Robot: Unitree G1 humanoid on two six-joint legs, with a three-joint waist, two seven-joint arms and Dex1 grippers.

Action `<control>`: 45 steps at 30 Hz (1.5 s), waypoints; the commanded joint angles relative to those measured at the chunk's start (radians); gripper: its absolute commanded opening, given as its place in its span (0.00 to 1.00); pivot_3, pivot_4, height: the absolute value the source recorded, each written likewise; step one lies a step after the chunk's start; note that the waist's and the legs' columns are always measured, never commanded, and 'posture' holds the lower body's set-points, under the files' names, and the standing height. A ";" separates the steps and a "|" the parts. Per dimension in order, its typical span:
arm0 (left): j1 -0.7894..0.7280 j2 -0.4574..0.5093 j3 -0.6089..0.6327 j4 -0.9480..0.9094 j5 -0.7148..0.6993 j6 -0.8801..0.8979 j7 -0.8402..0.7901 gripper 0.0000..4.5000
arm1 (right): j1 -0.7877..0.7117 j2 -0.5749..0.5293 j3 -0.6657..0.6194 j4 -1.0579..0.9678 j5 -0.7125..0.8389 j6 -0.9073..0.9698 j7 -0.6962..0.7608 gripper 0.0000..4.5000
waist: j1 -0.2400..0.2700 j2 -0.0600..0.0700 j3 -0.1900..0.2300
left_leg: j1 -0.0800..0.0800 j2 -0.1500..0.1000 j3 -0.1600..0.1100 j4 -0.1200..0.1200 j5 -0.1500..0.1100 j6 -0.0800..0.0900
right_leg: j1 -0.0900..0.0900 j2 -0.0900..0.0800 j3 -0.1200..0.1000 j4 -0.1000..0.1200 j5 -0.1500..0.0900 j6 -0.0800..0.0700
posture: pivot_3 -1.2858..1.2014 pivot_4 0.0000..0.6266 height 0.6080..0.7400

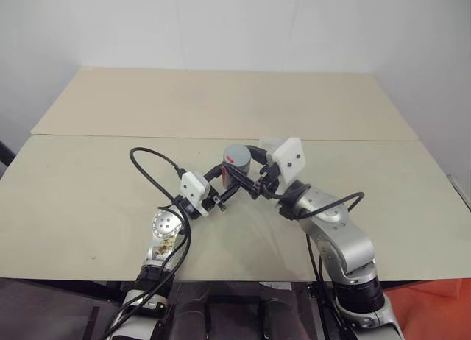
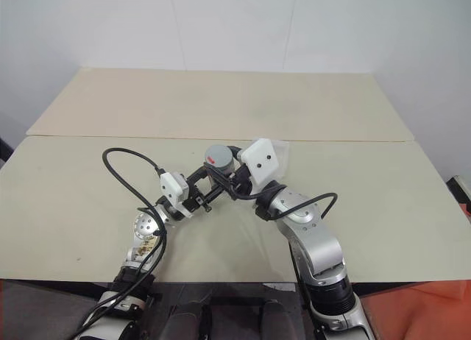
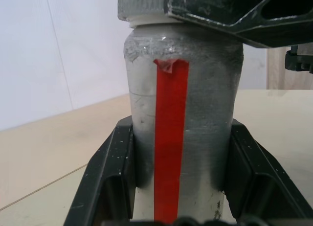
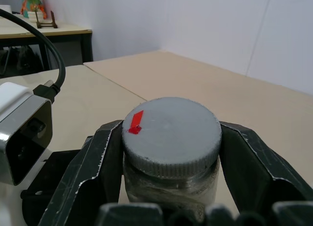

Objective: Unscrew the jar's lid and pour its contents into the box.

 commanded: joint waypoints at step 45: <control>0.102 0.125 -0.107 -0.294 -0.199 0.259 -0.355 0.44 | -0.099 -0.232 -0.146 0.008 0.308 -0.101 0.413 0.61 | 0.000 0.000 0.000 | 0.000 0.000 0.000 0.000 0.000 0.000 | 0.000 0.000 0.000 0.000 0.000 0.000 | 0.52 0.24 1.00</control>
